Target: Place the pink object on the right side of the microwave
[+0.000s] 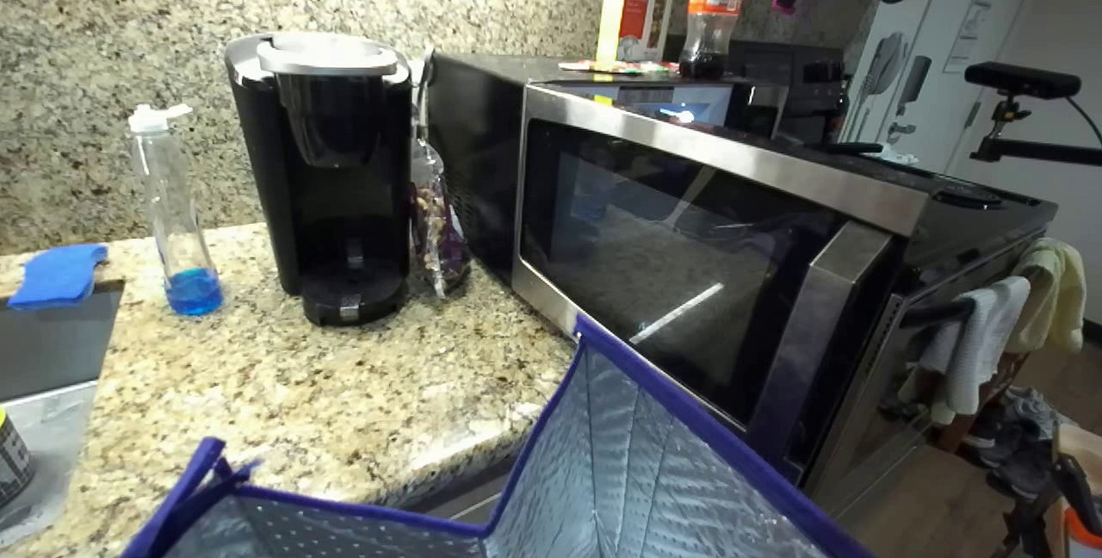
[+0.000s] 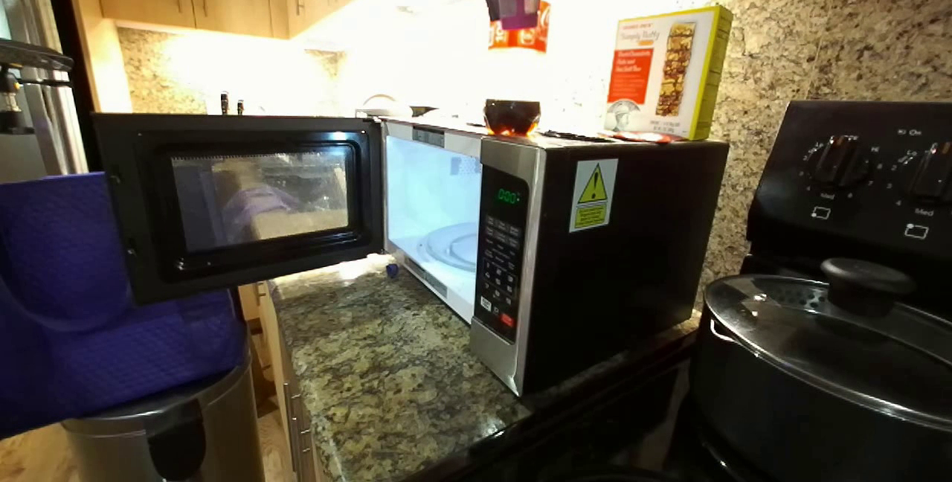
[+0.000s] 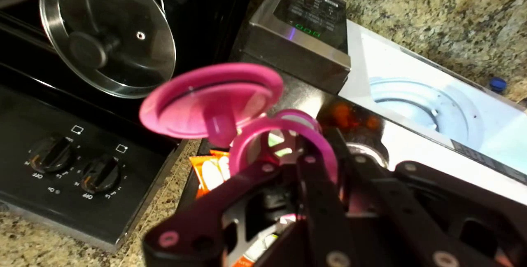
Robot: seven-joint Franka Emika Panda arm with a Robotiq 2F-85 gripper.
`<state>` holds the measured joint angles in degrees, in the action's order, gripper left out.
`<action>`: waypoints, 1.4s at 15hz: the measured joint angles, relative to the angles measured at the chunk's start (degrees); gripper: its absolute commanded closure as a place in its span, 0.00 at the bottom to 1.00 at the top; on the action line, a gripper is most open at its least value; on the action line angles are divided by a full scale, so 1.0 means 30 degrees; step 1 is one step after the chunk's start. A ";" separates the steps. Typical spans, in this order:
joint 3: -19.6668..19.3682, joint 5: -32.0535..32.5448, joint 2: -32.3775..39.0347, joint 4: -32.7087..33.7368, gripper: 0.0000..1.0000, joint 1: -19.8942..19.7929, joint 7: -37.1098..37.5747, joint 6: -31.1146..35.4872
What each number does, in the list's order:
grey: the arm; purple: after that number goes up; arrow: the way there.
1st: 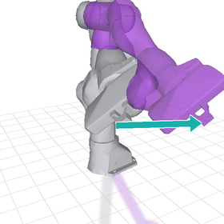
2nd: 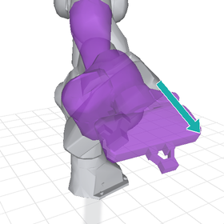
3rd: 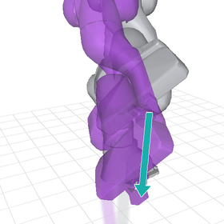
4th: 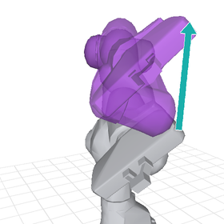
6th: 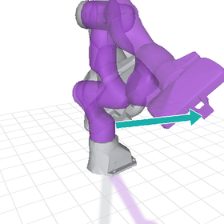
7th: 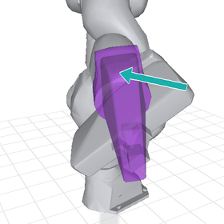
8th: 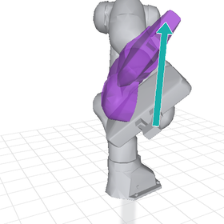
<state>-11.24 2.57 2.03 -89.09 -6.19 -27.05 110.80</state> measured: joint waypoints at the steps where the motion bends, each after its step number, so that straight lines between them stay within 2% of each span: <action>1: 0.0004 -0.0258 0.0509 0.0504 0.91 -0.0111 -0.0263 0.0014; 7: 0.0118 -0.0879 0.3009 0.2514 0.91 -0.0905 -0.0637 -0.0028; 14: 0.0708 -0.2242 0.4353 0.2701 0.91 -0.1744 -0.0661 -0.0084; 21: 0.0962 -0.2321 0.4888 0.2803 0.91 -0.2002 -0.0628 -0.0176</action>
<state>-8.35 -4.39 16.69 -80.68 -12.19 -28.94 110.27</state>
